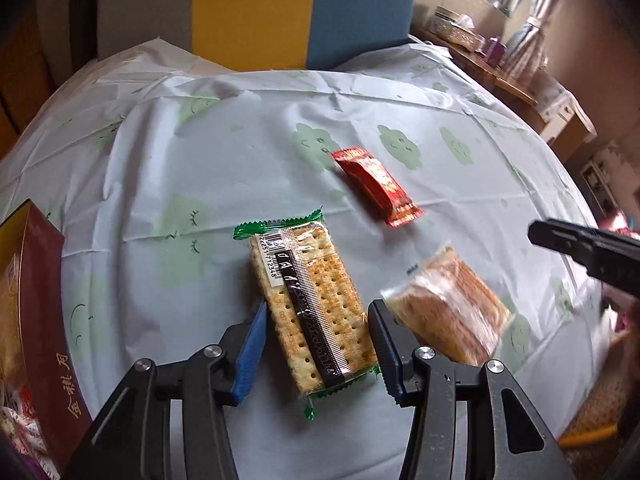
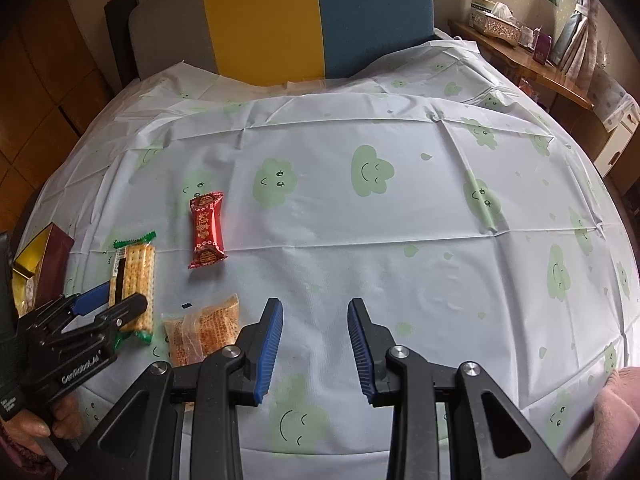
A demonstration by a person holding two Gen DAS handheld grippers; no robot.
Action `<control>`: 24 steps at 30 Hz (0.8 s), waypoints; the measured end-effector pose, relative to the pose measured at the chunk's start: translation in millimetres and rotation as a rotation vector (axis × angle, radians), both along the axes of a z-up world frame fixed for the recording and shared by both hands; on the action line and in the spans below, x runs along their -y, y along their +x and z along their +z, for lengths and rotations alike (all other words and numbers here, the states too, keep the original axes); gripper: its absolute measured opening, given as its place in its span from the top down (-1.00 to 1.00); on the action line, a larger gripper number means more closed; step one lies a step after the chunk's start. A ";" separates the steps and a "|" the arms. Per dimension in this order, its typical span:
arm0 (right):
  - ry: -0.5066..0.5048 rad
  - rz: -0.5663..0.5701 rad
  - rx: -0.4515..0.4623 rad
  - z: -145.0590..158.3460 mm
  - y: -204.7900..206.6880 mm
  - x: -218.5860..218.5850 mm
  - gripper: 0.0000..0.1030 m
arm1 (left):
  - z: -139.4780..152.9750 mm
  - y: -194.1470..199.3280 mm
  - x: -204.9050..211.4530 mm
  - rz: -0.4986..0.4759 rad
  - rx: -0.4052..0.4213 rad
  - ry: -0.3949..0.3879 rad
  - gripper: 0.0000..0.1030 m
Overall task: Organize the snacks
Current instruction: 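Grasp the saltine cracker pack with the left gripper and lift it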
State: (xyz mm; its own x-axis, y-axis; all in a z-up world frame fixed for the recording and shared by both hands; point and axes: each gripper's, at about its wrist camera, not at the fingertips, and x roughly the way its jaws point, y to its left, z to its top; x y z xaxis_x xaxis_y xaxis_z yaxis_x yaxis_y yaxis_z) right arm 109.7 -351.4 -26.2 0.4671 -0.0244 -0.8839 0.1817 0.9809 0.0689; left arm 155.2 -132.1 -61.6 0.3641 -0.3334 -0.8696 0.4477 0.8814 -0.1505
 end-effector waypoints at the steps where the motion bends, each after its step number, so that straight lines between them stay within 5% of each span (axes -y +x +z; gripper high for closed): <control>1: -0.003 0.000 -0.003 -0.5 -0.2 -0.1 0.34 | 0.4 -5.6 -1.6 -0.017 0.007 0.018 0.01; 7: -0.020 0.008 -0.021 -4.1 0.4 -2.1 0.34 | 1.7 -26.0 -9.3 -0.054 0.059 0.091 -0.06; 12: -0.041 0.002 -0.038 -7.5 1.5 -1.3 0.34 | -13.1 -24.4 -8.3 0.015 0.055 0.104 -0.34; 14: -0.040 0.000 -0.042 -8.4 1.5 -0.2 0.33 | -15.0 -31.0 -3.8 0.018 0.095 0.140 -0.24; 15: -0.042 -0.002 -0.043 -8.7 1.5 0.1 0.33 | -14.0 -35.6 -2.6 0.012 0.119 0.138 0.00; 24: -0.053 -0.002 -0.059 -12.6 2.9 -0.4 0.33 | -17.2 -63.6 -16.8 0.027 0.216 0.101 0.00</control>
